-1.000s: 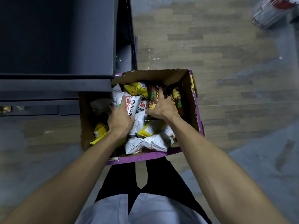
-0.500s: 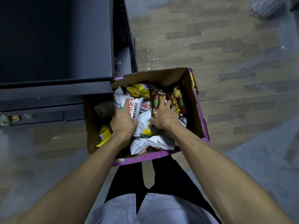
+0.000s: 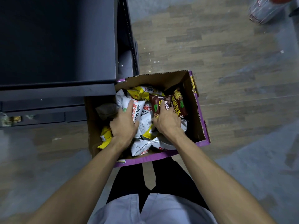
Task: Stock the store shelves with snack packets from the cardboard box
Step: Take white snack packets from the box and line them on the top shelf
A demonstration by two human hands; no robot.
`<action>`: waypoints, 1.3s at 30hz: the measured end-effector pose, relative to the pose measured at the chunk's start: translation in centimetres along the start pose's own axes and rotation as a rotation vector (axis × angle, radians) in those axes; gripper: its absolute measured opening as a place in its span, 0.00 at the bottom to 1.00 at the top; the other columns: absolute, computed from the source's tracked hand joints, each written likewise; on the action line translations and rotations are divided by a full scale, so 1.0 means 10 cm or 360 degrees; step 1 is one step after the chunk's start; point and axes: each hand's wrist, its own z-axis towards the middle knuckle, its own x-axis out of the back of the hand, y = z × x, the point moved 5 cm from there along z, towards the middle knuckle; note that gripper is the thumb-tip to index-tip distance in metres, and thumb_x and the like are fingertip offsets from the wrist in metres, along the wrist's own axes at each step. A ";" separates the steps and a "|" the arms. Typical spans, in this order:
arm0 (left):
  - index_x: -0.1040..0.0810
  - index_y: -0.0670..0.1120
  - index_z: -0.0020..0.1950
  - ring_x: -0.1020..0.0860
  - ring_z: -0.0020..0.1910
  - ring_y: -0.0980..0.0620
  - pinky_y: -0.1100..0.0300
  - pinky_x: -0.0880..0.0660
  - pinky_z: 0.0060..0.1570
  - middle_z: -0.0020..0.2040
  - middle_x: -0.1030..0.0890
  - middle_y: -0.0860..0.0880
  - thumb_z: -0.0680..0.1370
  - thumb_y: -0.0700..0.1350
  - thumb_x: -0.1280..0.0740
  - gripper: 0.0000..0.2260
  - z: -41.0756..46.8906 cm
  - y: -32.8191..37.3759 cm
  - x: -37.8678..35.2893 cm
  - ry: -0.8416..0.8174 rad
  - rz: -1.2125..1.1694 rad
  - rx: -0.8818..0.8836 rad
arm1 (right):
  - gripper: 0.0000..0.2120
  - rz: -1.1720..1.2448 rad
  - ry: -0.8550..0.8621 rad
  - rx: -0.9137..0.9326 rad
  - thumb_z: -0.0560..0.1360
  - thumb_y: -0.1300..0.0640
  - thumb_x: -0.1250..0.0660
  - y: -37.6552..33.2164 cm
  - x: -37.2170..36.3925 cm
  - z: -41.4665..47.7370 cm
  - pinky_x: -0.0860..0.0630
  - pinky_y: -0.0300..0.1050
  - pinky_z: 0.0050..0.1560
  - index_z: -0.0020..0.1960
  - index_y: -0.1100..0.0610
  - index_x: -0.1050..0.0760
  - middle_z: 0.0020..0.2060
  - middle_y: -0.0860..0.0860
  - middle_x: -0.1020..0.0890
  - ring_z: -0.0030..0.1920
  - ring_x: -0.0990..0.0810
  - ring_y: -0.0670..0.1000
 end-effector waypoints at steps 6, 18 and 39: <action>0.48 0.59 0.79 0.22 0.53 0.38 0.49 0.24 0.45 0.62 0.28 0.41 0.77 0.56 0.33 0.35 -0.05 0.02 -0.14 -0.0125 0.0016 -0.0012 | 0.39 -0.0007 0.0027 -0.0030 0.80 0.51 0.34 0.04 -0.19 0.01 0.23 0.52 0.50 0.81 0.56 0.55 0.72 0.69 0.38 0.56 0.20 0.64; 0.41 0.60 0.74 0.22 0.51 0.43 0.50 0.23 0.46 0.55 0.24 0.46 0.72 0.55 0.27 0.34 -0.12 0.06 0.37 0.0066 -0.0245 0.0104 | 0.33 0.0337 0.0296 0.0124 0.75 0.46 0.29 0.08 0.59 -0.22 0.25 0.53 0.50 0.74 0.50 0.40 0.62 0.57 0.28 0.55 0.21 0.61; 0.39 0.58 0.72 0.22 0.47 0.44 0.53 0.26 0.42 0.52 0.25 0.46 0.71 0.55 0.27 0.33 -0.89 -0.29 0.82 0.0325 -0.0600 -0.0114 | 0.28 0.0214 0.0557 0.0248 0.72 0.44 0.28 -0.11 0.75 -1.19 0.25 0.55 0.49 0.66 0.51 0.36 0.57 0.57 0.28 0.52 0.21 0.64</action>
